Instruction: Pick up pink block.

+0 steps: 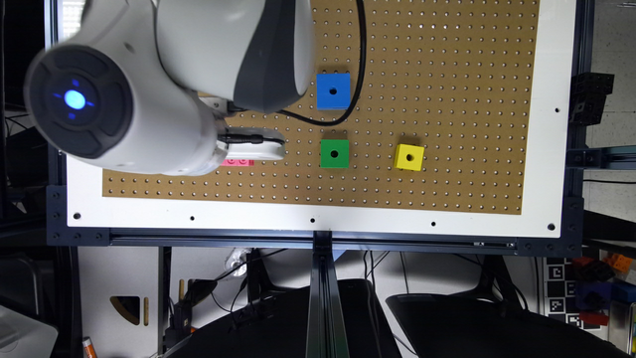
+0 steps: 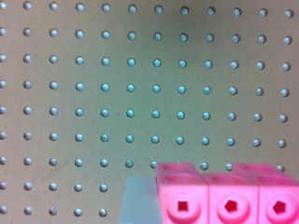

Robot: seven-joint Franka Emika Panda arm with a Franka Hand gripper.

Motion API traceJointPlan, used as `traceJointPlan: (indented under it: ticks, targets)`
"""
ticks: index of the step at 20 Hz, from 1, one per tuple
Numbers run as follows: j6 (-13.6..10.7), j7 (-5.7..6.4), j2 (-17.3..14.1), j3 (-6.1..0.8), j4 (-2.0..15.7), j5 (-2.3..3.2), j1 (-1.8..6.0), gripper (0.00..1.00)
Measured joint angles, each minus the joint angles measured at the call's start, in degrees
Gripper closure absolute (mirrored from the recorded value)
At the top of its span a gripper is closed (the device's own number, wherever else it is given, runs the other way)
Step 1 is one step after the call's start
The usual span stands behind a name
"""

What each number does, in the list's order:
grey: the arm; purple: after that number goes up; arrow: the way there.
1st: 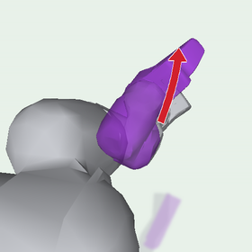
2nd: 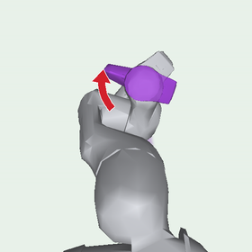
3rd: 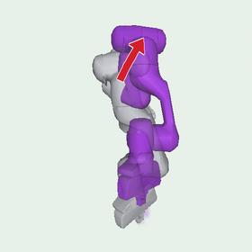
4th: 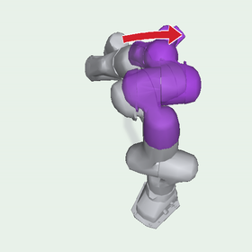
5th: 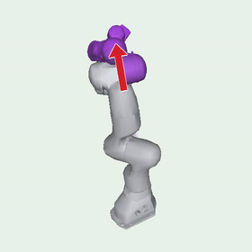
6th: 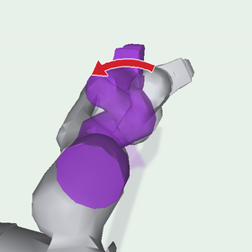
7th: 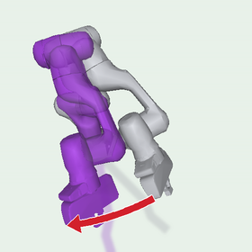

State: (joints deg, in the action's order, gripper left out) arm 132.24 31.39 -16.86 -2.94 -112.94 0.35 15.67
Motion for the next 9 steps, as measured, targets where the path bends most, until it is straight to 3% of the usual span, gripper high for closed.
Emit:
traceJointPlan:
  ticks: [5,9]
  targets:
    - [-4.7,0.00,5.2,0.00,0.24,-0.03,-0.02,1.00]
    - [-6.6,0.01,7.6,0.00,0.51,-0.03,-0.02,1.00]
